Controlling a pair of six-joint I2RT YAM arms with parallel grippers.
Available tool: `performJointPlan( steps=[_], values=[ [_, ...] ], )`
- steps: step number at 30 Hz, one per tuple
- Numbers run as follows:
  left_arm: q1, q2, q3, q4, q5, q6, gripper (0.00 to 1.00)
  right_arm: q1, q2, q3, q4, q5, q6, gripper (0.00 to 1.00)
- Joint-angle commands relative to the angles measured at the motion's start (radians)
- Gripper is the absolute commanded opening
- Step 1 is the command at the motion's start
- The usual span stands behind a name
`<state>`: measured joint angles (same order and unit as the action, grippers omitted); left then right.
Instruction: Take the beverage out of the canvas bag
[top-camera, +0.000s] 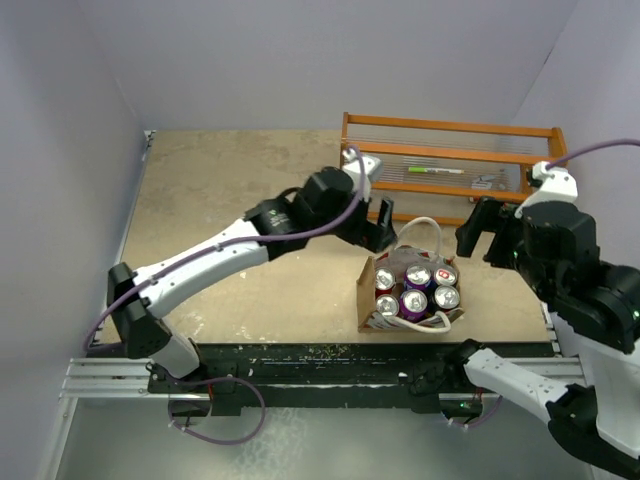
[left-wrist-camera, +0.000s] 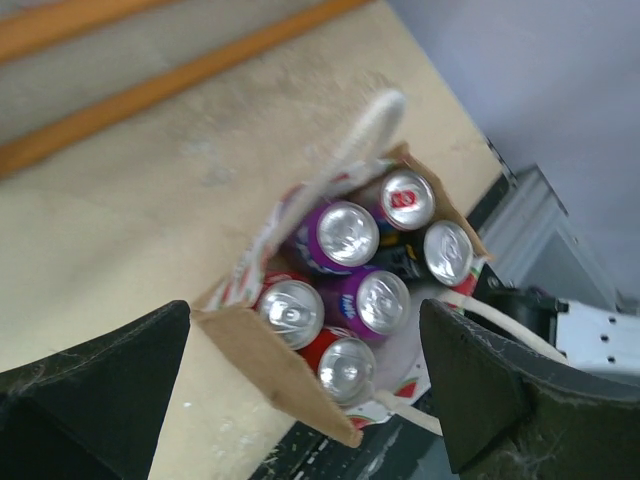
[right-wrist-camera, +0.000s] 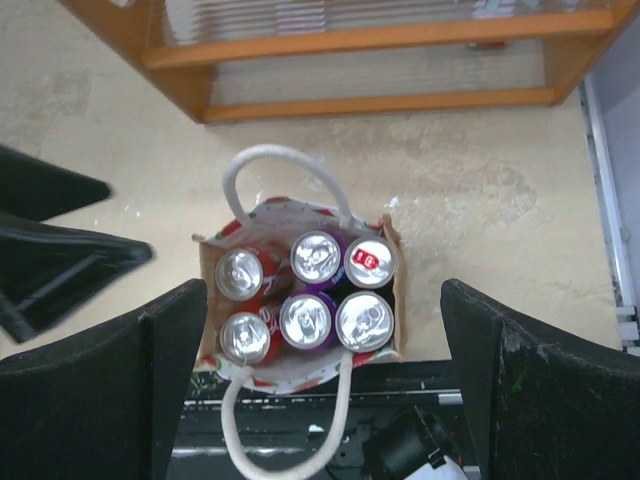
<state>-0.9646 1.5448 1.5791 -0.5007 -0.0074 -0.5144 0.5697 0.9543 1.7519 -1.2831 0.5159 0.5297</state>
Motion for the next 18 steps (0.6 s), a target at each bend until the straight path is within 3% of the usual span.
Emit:
performJointPlan(
  steps=[1, 8, 14, 18],
  values=[
    [-0.089, 0.058, -0.004, 0.175, 0.136, -0.034, 0.99, -0.005, -0.068, -0.045, -0.023, -0.079, 0.002, 1.00],
    [-0.133, 0.180, 0.000, 0.239, 0.156, -0.024, 0.99, -0.006, -0.179, -0.131, 0.023, -0.177, -0.046, 1.00],
    [-0.133, 0.277, 0.122, 0.138, 0.048, 0.035, 0.97, -0.005, -0.220, -0.212, 0.084, -0.197, -0.076, 1.00],
    [-0.134, 0.273, 0.125, 0.121, -0.004, 0.047, 0.98, -0.006, -0.200, -0.225, 0.121, -0.159, -0.081, 1.00]
  ],
)
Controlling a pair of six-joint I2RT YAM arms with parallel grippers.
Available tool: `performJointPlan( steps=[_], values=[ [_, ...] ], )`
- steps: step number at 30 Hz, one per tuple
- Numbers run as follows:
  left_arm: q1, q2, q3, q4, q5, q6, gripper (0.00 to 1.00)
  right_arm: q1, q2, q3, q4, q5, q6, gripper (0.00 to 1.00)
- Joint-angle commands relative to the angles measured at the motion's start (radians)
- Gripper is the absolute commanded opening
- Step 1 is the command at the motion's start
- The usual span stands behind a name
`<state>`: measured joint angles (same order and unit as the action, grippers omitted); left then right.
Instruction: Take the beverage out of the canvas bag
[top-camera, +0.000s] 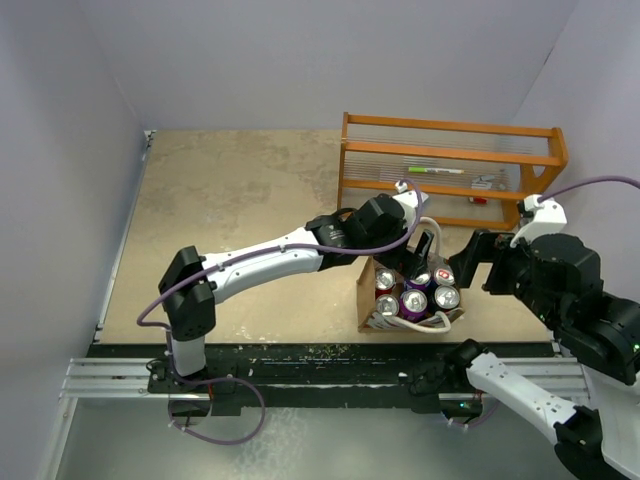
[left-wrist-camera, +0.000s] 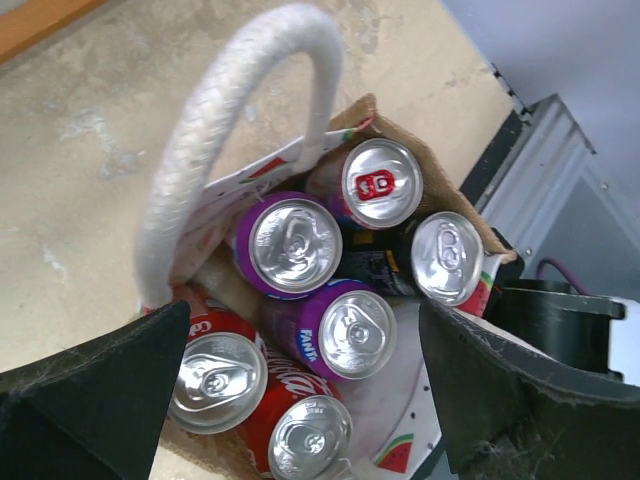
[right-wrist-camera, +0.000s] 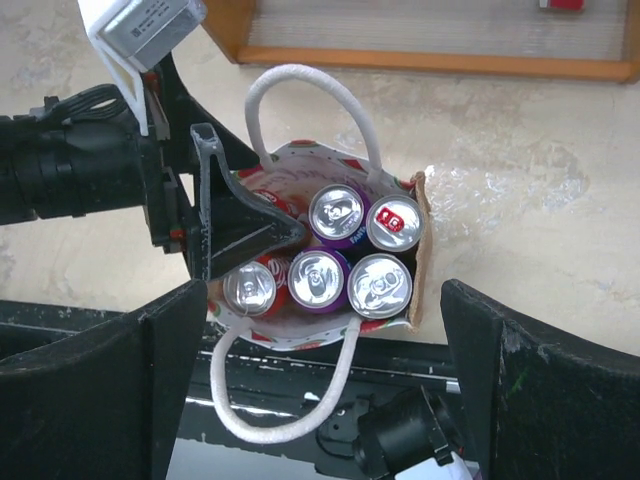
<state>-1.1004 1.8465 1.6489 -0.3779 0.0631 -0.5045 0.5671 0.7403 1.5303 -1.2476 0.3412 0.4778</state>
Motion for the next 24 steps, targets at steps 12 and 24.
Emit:
performJointPlan(
  steps=[12, 24],
  values=[
    [0.015, -0.200, -0.115, -0.051, -0.206, -0.015, 0.99, -0.003, 0.179, -0.133, 0.304, 0.060, -0.181, 1.00],
    [0.011, -0.234, -0.245, -0.138, -0.118, -0.088, 0.99, -0.034, 0.372, -0.211, 0.418, -0.003, -0.335, 1.00]
  ],
)
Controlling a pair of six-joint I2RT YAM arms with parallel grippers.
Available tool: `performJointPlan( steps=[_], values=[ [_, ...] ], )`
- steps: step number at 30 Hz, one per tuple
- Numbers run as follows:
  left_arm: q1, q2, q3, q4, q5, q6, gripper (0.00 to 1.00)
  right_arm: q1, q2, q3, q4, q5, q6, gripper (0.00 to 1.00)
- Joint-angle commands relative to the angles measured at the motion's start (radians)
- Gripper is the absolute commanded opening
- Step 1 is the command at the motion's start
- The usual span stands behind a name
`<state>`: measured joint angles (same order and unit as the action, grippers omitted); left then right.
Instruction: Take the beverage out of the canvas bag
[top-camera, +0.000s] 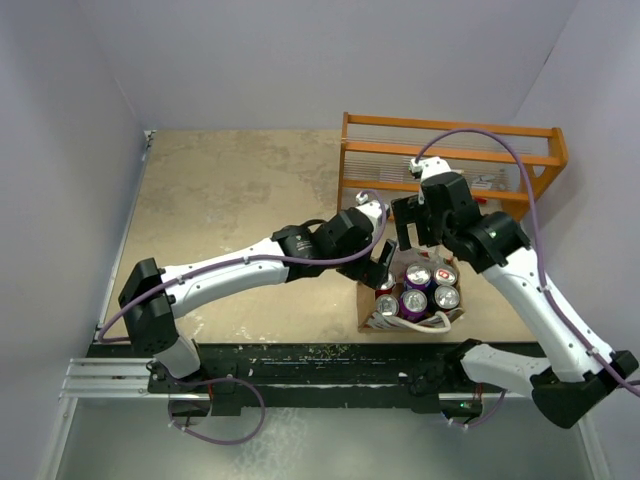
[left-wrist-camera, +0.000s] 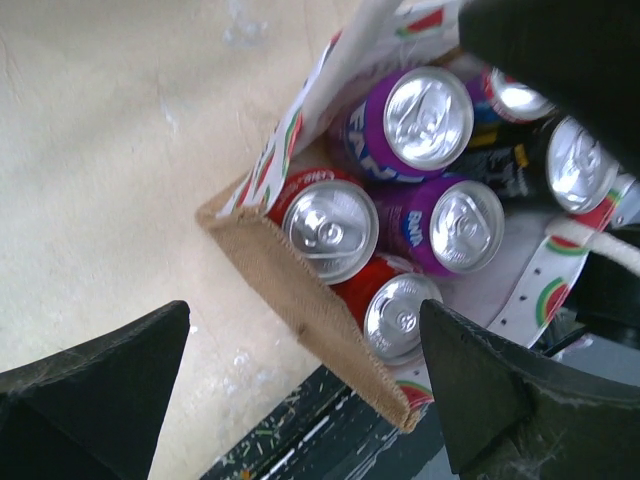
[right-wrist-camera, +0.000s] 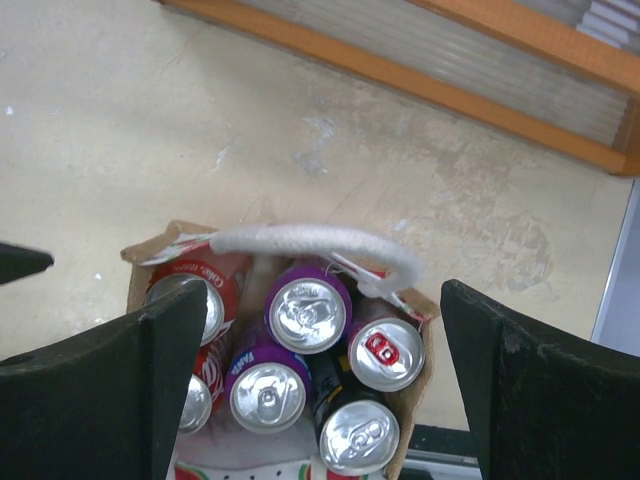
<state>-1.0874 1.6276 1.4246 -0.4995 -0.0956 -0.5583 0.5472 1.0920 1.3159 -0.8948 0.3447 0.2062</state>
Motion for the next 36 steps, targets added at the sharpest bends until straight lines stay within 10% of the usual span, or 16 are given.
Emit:
performJointPlan(
  steps=[1, 18, 28, 36],
  values=[
    [-0.001, -0.008, -0.021, -0.023, 0.041, -0.036, 0.99, -0.018, 0.027, 0.004, 0.065, 0.006, -0.068, 1.00],
    [0.007, 0.032, -0.065, 0.001, 0.016, -0.074, 0.71, -0.110, 0.065, -0.090, 0.191, -0.146, -0.094, 0.84],
    [0.075, 0.049, -0.045, -0.013, 0.022, -0.057, 0.27, -0.116, 0.057, -0.092, 0.180, -0.044, -0.080, 0.27],
    [0.121, 0.108, 0.041, -0.036, 0.047, -0.010, 0.04, -0.121, 0.051, -0.089, 0.182, -0.036, -0.066, 0.00]
  ],
)
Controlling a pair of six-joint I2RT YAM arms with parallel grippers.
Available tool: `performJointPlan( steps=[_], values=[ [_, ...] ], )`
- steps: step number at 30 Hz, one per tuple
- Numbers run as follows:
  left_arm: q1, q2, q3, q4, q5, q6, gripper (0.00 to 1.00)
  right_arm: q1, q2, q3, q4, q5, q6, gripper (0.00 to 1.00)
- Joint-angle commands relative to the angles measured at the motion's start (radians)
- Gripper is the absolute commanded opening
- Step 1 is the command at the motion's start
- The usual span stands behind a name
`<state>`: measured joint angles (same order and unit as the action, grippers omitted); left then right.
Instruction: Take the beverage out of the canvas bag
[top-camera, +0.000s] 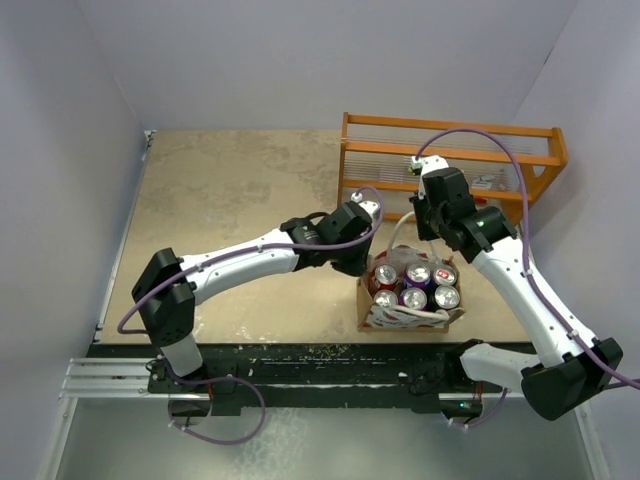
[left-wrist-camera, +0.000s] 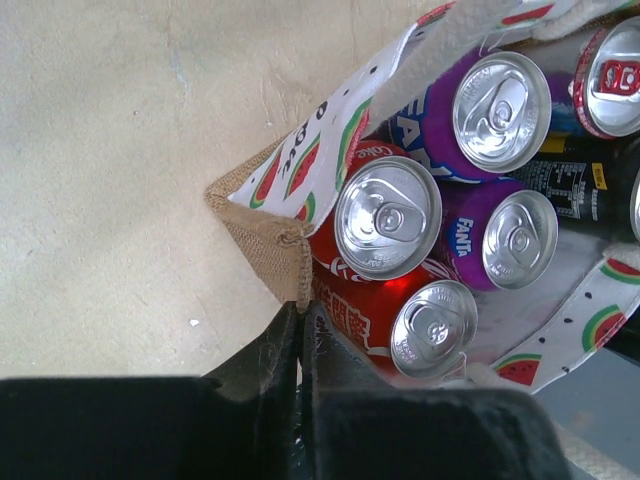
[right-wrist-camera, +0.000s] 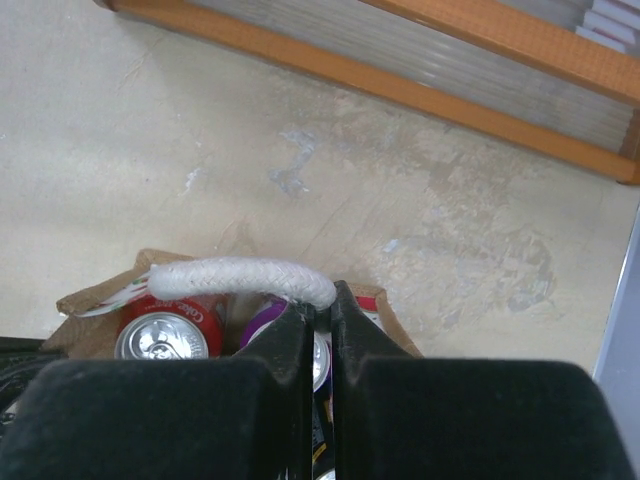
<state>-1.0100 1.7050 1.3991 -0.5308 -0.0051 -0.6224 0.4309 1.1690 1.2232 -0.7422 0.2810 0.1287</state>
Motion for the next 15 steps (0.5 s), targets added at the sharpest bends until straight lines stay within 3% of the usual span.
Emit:
performJointPlan(
  steps=[1, 15],
  values=[
    [0.050, 0.034, 0.074, -0.004, -0.041, 0.057, 0.02, -0.004, -0.027, 0.003, 0.030, 0.030, 0.014, 0.00],
    [0.121, 0.094, 0.201, -0.004, -0.022, 0.130, 0.00, -0.012, -0.021, 0.038, 0.044, 0.035, 0.012, 0.00]
  ],
)
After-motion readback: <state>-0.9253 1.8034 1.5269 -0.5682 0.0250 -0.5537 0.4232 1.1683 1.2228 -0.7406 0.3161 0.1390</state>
